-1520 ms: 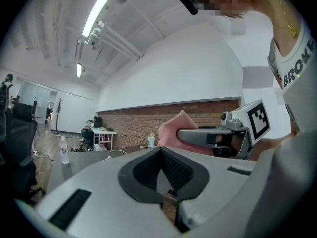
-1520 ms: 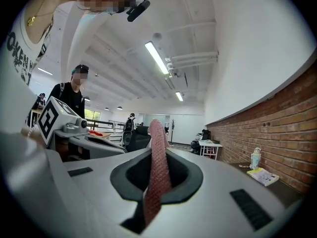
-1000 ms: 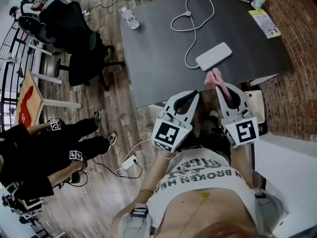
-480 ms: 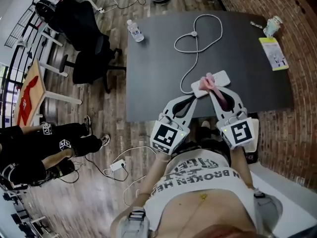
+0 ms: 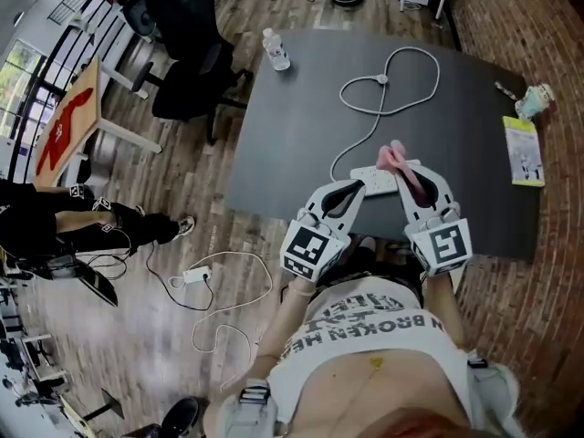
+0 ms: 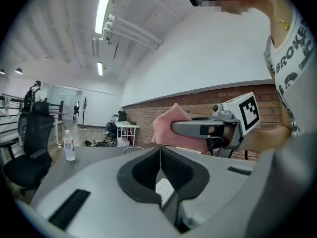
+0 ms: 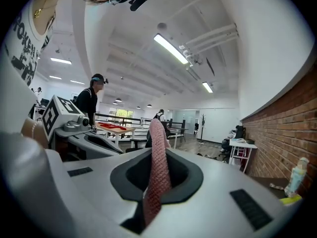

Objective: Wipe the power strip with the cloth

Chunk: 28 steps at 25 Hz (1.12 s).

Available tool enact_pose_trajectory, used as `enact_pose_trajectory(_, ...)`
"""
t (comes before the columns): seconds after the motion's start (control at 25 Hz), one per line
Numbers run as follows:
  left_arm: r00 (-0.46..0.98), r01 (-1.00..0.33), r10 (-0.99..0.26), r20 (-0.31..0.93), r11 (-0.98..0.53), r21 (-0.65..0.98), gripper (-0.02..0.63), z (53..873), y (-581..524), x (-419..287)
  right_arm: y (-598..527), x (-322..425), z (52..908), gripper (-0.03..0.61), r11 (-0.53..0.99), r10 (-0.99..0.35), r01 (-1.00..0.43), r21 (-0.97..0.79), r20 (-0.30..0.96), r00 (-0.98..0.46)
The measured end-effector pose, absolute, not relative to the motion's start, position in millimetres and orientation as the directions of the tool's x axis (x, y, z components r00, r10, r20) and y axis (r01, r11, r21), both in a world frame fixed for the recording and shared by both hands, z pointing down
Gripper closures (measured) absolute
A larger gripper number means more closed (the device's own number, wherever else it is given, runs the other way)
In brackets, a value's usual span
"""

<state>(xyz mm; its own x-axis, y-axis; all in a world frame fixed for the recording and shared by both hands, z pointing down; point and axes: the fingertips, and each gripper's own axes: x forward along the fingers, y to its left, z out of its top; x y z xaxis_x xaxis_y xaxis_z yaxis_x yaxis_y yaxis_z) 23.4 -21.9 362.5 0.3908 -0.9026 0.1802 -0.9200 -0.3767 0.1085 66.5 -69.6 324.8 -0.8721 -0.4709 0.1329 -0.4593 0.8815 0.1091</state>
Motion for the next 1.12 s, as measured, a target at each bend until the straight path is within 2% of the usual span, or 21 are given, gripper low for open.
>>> enact_pose_trajectory(0.2, 0.325, -0.945, -0.921, 0.215, -0.306, 0.120, 0.606, 369, -21, 16, -80, 61, 335, 0.561, 0.909, -0.415, -0.404, 0.099, 0.161, -0.895)
enact_pose_trajectory(0.4, 0.325, -0.944, -0.916, 0.234, -0.297, 0.146, 0.606, 385, -21, -3, -82, 44, 345, 0.561, 0.912, -0.409, -0.401, 0.080, 0.168, -0.897)
enact_pose_trajectory(0.88, 0.474, -0.876, -0.855, 0.210, -0.434, 0.210, 0.606, 396, -49, -31, -88, 18, 348, 0.561, 0.870, -0.493, -0.488, 0.077, 0.200, -0.847)
enact_pose_trajectory(1.12, 0.540, -0.841, -0.797, 0.270, -0.497, 0.216, 0.606, 438, -48, -40, -94, 12, 373, 0.561, 0.830, -0.554, -0.552, 0.078, 0.227, -0.801)
